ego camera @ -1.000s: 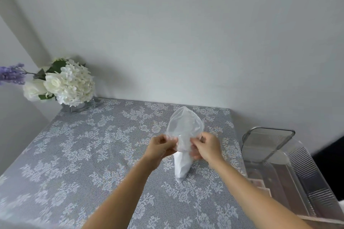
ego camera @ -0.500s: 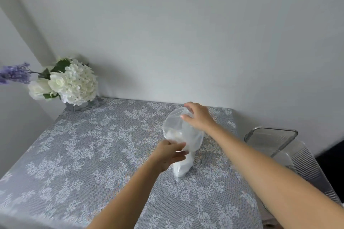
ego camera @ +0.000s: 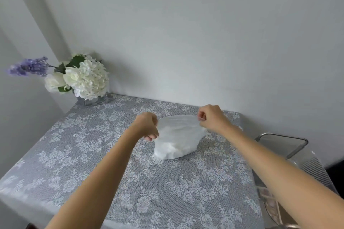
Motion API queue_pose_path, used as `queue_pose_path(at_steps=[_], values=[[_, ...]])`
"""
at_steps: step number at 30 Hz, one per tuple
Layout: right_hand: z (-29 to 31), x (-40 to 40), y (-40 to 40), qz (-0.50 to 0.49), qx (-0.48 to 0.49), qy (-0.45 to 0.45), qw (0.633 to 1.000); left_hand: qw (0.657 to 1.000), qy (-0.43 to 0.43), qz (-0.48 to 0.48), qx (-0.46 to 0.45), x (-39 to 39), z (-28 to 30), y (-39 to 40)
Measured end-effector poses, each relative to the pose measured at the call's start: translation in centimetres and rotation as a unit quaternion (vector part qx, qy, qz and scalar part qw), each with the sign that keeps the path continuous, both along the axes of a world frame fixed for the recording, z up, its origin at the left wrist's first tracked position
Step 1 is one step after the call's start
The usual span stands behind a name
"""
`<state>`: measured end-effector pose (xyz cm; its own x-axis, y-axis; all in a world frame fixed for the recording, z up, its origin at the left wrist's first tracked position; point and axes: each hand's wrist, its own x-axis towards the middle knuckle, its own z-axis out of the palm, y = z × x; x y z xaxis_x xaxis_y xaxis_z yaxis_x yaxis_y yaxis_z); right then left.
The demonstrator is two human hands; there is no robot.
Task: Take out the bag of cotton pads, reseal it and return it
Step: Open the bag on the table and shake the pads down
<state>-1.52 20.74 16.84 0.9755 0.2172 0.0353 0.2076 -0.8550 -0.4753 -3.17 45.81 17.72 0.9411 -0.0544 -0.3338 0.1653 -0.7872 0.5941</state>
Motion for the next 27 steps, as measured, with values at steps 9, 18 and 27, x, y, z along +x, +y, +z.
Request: queue_pose_path(at_steps=[9, 18, 27], values=[[1.9, -1.0, -1.4, 0.06, 0.024, 0.011, 0.998, 0.998, 0.054, -0.033, -0.031, 3.3, 2.5, 1.5], [0.0, -3.0, -2.8, 0.138, 0.051, 0.049, 0.988, 0.903, 0.065, 0.164, -0.392, 4.0, -0.2, 1.3], [-0.9, -4.6, -2.8, 0.083, 0.063, 0.116, 0.988, 0.957, -0.093, 0.093, -0.259, -5.8, -11.3, -6.0]])
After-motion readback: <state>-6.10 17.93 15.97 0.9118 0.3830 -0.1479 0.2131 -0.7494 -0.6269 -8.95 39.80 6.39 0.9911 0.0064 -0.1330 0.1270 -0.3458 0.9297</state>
